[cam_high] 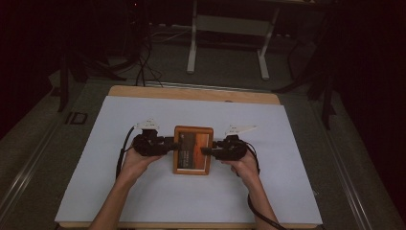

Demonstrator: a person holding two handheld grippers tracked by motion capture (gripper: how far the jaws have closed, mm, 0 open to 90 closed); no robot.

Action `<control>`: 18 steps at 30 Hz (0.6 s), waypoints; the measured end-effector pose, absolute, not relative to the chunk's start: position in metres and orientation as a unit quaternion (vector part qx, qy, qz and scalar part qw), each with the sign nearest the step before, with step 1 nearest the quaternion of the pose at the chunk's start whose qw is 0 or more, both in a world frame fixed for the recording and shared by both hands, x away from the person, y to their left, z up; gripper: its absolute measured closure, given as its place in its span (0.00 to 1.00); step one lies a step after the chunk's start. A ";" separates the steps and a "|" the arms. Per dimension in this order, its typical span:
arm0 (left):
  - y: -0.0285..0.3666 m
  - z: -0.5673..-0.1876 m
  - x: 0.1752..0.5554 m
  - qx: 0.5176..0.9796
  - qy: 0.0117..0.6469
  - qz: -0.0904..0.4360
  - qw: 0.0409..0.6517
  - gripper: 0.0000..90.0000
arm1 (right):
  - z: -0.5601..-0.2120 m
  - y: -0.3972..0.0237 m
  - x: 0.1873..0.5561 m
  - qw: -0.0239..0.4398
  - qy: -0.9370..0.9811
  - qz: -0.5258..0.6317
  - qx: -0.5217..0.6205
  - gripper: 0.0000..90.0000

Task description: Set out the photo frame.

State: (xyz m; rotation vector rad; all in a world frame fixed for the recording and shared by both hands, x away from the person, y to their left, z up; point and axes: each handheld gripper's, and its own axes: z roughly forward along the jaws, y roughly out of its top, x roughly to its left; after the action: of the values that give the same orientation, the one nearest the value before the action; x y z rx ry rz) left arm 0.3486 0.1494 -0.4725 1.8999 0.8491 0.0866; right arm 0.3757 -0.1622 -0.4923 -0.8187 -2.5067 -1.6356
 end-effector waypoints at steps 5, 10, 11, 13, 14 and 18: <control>0.150 -0.473 0.348 0.789 0.349 0.034 0.504 0.69 | -0.493 -0.163 0.375 0.015 -0.807 -0.526 -0.267 0.64; 0.150 -0.474 0.348 0.789 0.351 0.033 0.503 0.68 | -0.491 -0.162 0.374 0.010 -0.810 -0.523 -0.263 0.61; 0.150 -0.474 0.347 0.789 0.351 0.033 0.503 0.68 | -0.490 -0.162 0.374 0.008 -0.812 -0.521 -0.264 0.59; 0.150 -0.475 0.347 0.789 0.351 0.032 0.504 0.67 | -0.490 -0.161 0.374 0.006 -0.813 -0.520 -0.263 0.57; 0.150 -0.475 0.347 0.788 0.352 0.031 0.504 0.67 | -0.490 -0.161 0.373 0.006 -0.814 -0.518 -0.261 0.54; 0.151 -0.476 0.346 0.789 0.352 0.031 0.503 0.67 | -0.489 -0.162 0.372 0.000 -0.817 -0.514 -0.262 0.50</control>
State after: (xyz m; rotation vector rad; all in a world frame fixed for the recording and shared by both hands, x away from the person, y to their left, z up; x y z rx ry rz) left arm 0.3462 0.1506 -0.4756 1.9053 0.8494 0.0742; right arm 0.3719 -0.1618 -0.4889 -0.8229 -2.5664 -1.6155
